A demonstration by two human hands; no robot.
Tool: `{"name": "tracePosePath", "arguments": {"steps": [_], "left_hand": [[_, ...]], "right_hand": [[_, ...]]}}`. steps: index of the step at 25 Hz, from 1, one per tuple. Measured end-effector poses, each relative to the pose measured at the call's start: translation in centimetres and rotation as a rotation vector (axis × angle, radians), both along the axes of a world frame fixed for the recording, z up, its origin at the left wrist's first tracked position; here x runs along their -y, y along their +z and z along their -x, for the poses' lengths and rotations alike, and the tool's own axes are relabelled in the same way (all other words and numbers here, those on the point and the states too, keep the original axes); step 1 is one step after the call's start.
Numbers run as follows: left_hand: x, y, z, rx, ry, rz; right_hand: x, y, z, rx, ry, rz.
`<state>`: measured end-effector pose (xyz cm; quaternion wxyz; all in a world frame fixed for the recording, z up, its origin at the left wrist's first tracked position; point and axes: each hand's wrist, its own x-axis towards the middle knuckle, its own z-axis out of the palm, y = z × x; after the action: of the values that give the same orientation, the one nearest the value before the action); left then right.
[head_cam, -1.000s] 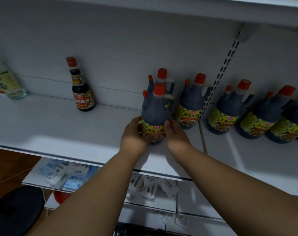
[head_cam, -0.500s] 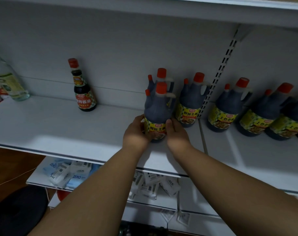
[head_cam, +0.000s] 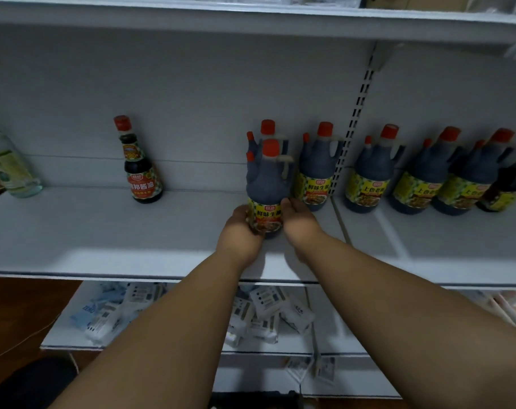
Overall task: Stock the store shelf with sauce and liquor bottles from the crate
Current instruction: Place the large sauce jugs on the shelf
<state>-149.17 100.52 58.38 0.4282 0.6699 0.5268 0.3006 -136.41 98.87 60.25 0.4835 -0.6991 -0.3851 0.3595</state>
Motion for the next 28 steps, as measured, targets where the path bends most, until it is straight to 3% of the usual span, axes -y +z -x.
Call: {"name": "tracePosePath", "arguments": {"steps": [6, 12, 16, 21, 28], "left_hand": [[-1.0, 0.0, 1.1, -0.034, -0.162, 0.046], [0.6, 0.6, 1.1, 0.066, -0.022, 0.074], [5.1, 1.2, 1.7, 0.107, 0.028, 0.107], [13.0, 0.8, 4.7, 0.031, 0.152, -0.012], [21.6, -2.3, 13.1, -0.082, 0.018, -0.029]], "right_hand": [[-0.6, -0.8, 0.5, -0.075, 0.021, 0.021], [0.9, -0.5, 0.6, 0.143, -0.043, -0.007], [4.7, -0.9, 2.1, 0.236, 0.025, -0.071], [9.9, -0.8, 4.4, 0.266, 0.163, -0.039], [20.0, -3.1, 11.3, 0.275, 0.156, -0.025]]}}
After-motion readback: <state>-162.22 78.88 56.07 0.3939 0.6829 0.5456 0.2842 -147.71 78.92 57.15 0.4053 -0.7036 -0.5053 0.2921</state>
